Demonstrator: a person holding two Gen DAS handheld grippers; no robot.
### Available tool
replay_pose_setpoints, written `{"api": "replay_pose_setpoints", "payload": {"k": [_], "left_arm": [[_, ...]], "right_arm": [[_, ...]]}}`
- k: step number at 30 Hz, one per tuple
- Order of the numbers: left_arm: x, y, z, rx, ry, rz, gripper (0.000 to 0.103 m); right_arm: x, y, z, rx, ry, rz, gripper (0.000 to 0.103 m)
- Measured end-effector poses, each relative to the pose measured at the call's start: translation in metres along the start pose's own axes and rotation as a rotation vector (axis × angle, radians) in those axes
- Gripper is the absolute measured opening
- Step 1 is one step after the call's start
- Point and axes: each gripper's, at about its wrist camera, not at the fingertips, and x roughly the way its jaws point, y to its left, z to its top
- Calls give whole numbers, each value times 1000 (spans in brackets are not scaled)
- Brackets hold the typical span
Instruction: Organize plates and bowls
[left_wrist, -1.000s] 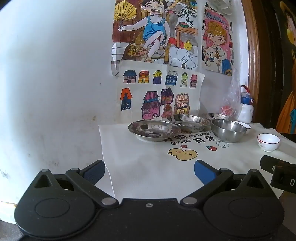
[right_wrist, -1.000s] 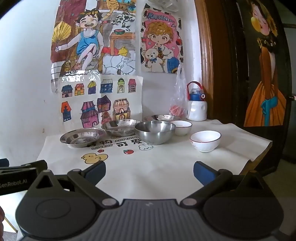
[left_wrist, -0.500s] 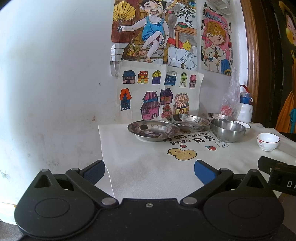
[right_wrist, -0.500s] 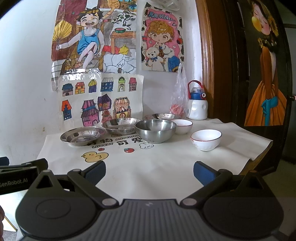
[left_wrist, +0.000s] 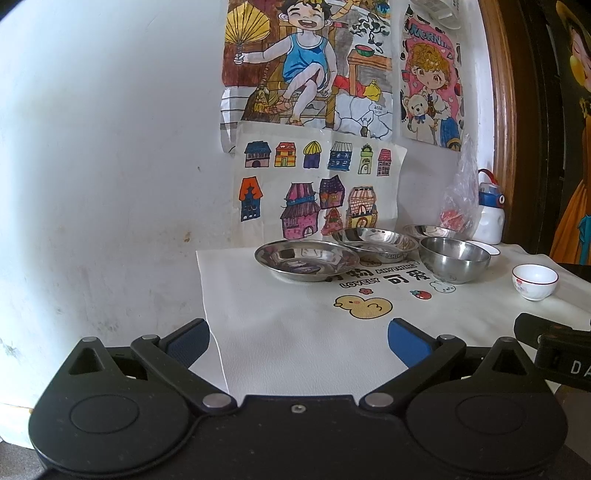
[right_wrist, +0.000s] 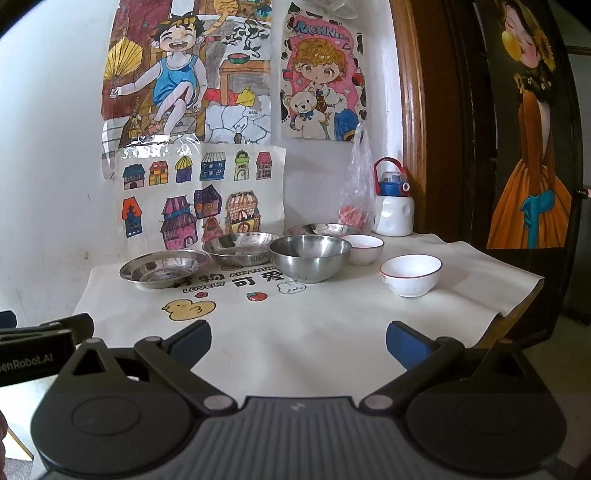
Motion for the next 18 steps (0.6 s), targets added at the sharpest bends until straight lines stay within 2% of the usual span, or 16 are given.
{"api": "replay_pose_setpoints", "payload": {"k": [18], "left_arm": [[0,0,-1,2,1,1,102]], "right_arm": [[-1,0,-1,-1,5,-1,103]]}}
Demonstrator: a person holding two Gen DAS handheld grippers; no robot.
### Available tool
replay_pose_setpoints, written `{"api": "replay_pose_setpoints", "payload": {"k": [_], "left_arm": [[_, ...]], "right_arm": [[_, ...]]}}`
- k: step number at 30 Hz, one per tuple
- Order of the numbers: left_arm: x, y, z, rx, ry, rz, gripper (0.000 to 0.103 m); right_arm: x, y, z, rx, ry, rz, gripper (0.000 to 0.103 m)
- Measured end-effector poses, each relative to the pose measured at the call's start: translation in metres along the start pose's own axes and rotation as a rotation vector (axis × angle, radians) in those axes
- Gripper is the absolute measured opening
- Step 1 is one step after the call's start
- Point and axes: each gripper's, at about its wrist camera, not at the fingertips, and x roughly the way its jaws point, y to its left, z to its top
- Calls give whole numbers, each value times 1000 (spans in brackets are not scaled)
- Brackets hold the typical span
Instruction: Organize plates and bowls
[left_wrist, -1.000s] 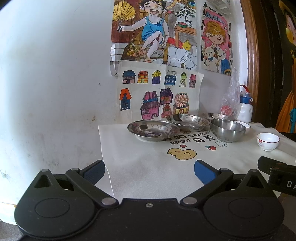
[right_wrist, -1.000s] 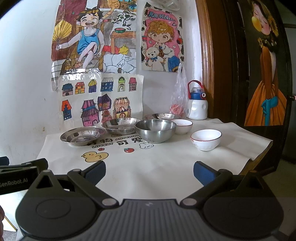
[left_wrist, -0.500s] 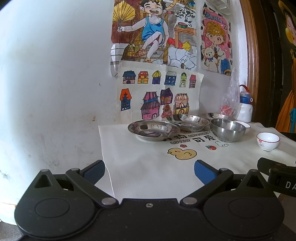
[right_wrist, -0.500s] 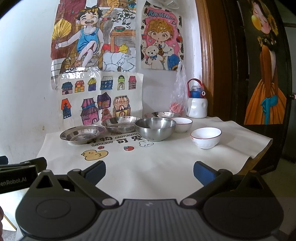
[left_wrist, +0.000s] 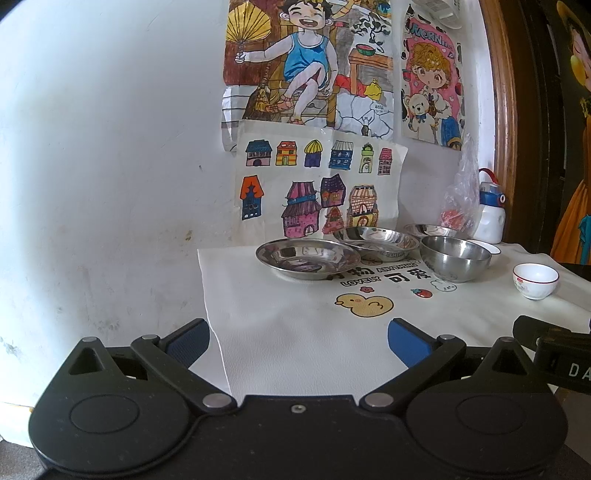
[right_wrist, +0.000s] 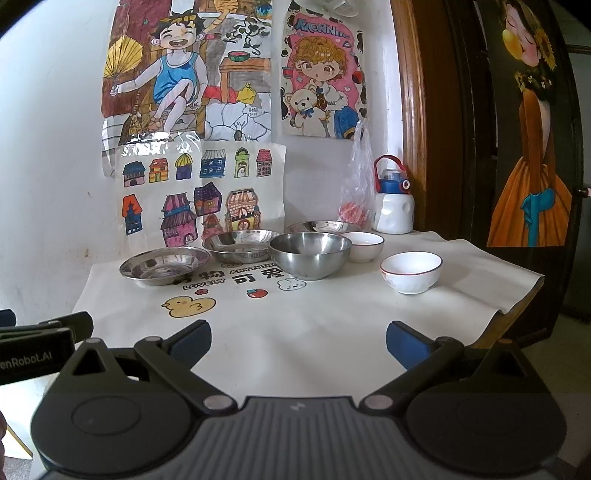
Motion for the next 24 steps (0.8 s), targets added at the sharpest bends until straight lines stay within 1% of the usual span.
{"api": "replay_pose_setpoints", "payload": {"k": [24], "left_arm": [[-3,-6,-3,-7,-7,-11,102]], "right_arm": [[0,2,-2,-3,6,-2,103]]}}
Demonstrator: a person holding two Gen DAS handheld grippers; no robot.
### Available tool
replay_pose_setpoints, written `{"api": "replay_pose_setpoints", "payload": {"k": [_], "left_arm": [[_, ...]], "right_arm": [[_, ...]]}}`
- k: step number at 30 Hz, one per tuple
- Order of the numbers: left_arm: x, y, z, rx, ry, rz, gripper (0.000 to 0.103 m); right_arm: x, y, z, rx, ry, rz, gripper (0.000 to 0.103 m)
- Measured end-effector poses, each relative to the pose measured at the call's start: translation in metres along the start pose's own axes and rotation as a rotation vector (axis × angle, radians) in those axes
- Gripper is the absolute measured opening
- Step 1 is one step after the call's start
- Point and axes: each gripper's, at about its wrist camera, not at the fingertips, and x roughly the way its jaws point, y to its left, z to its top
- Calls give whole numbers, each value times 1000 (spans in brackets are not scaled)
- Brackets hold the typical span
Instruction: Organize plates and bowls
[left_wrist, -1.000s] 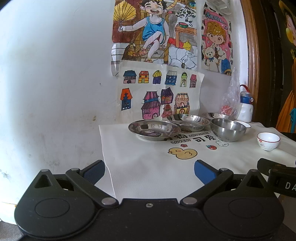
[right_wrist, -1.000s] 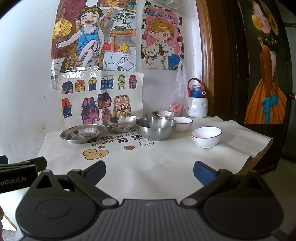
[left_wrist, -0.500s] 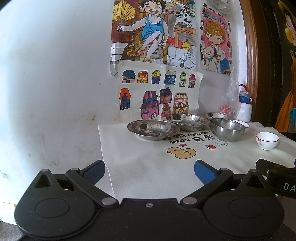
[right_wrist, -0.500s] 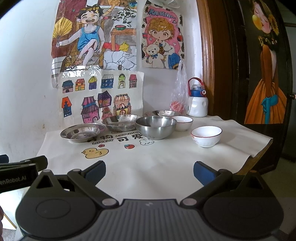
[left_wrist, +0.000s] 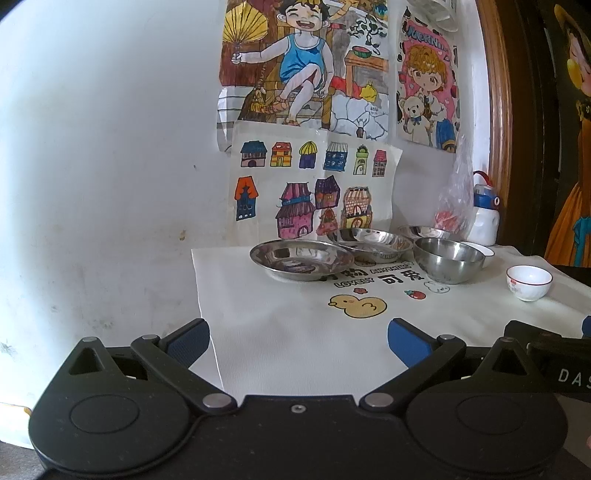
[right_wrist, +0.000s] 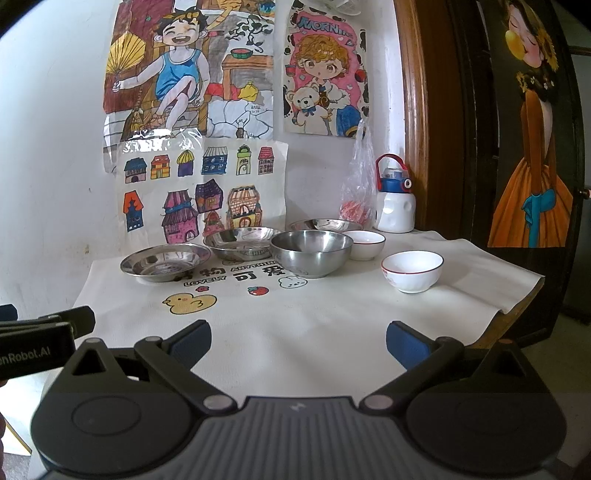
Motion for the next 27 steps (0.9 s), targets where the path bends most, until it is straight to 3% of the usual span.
{"api": "replay_pose_setpoints", "payload": {"k": [13,22,27], "left_arm": [[1,4,3,-23,8,-27,102],[32,4,14,-35,115,-58,102],[72,-1,35,-51,227,-101,102]], "right_arm": [[2,1,5,-38,-22,38,103],[38,-13,37,-158,-48,56,103],[73,-38,60,-162,-27,97,103]]}}
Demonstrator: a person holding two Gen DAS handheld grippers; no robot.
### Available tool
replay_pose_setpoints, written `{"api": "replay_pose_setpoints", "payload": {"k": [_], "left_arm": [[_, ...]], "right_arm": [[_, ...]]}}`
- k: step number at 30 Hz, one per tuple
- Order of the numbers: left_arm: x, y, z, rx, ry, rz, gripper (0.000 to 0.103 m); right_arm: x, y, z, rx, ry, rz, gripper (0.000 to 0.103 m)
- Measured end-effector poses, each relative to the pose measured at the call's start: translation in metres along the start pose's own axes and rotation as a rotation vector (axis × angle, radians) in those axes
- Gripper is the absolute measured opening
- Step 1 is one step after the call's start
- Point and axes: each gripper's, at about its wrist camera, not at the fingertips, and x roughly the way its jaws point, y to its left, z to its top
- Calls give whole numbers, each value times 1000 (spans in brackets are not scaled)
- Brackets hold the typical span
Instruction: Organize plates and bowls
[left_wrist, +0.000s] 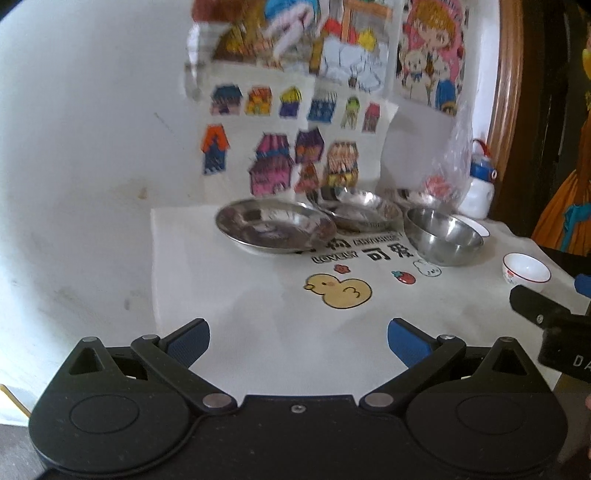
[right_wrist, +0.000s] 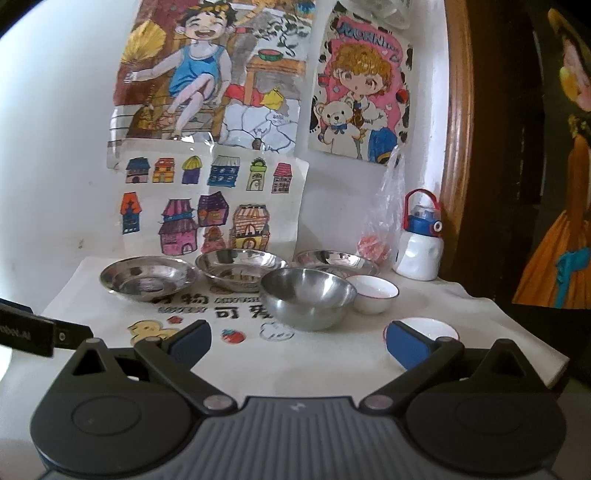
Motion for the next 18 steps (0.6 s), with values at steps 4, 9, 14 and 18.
{"api": "replay_pose_setpoints", "payload": {"k": [4,9,14,18], "left_arm": [[30,-2,28,-20,84,-50,102],[66,-15,83,-14,97,-116,102],[115,-45,141,101,57,-183,102],[169,-69,174,166,99,-211,102]], "right_arm": [[29,-34,14,38,32,55,103],[70,-82,41,94,61,86,103],[125,-125,59,189,121,179,103],[166,-151,68,210,137,174,103]]}}
